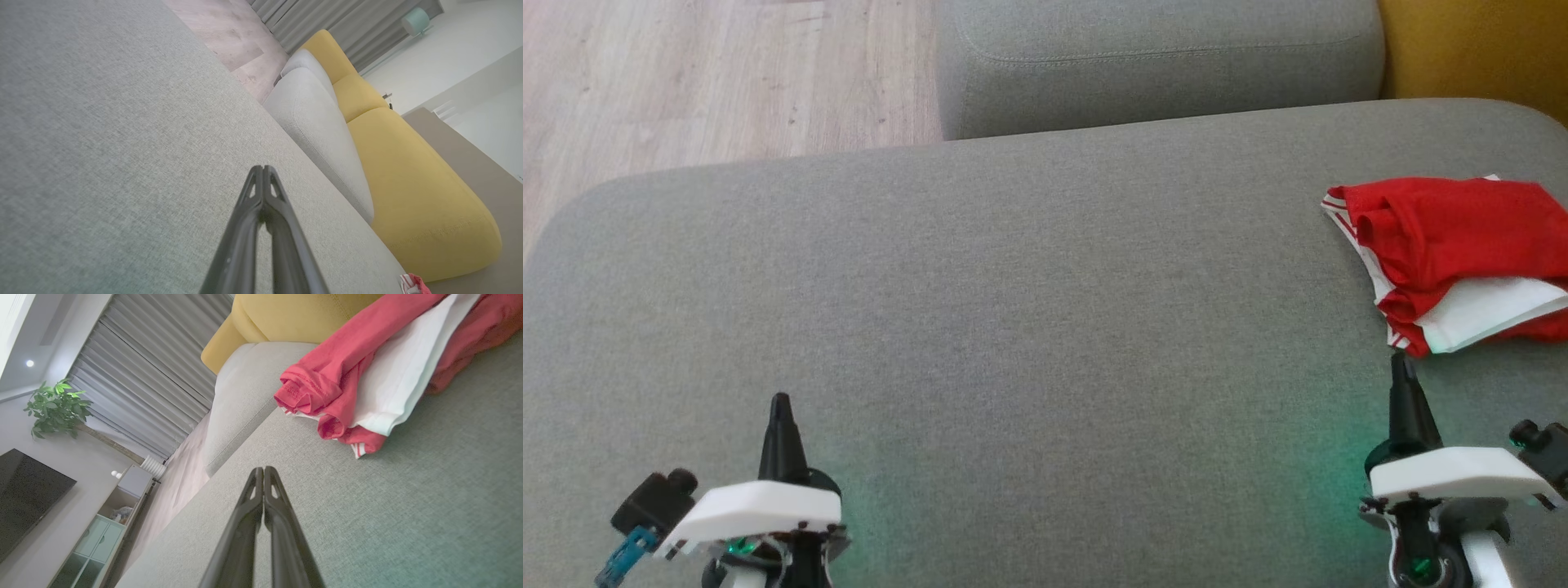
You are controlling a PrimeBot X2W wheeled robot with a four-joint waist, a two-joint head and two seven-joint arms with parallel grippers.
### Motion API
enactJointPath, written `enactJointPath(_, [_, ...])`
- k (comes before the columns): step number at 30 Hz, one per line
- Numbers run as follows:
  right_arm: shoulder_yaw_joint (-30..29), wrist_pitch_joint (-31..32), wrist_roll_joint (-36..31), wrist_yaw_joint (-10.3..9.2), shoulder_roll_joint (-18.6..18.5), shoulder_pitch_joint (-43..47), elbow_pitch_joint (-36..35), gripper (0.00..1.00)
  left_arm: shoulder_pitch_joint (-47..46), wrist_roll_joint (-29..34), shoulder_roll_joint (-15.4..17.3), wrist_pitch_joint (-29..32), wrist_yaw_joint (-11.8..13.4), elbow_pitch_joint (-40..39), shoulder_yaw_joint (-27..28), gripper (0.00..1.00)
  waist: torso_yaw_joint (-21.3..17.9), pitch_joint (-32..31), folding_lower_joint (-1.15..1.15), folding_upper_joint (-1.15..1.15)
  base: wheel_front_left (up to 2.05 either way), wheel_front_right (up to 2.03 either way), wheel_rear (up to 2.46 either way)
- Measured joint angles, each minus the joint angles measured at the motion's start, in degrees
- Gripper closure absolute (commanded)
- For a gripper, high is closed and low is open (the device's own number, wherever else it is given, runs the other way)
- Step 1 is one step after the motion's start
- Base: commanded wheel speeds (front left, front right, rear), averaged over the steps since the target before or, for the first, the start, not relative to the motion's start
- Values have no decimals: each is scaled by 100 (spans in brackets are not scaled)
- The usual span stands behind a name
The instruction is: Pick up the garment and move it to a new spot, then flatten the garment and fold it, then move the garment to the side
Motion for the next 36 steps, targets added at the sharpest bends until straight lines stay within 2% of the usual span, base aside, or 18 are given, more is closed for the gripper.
enactJointPath(36, [-286, 582, 2487, 0, 1, -2, -203, 100, 1, -2020, -3, 604, -255, -197, 541, 100, 19, -58, 0, 0, 0, 0, 0])
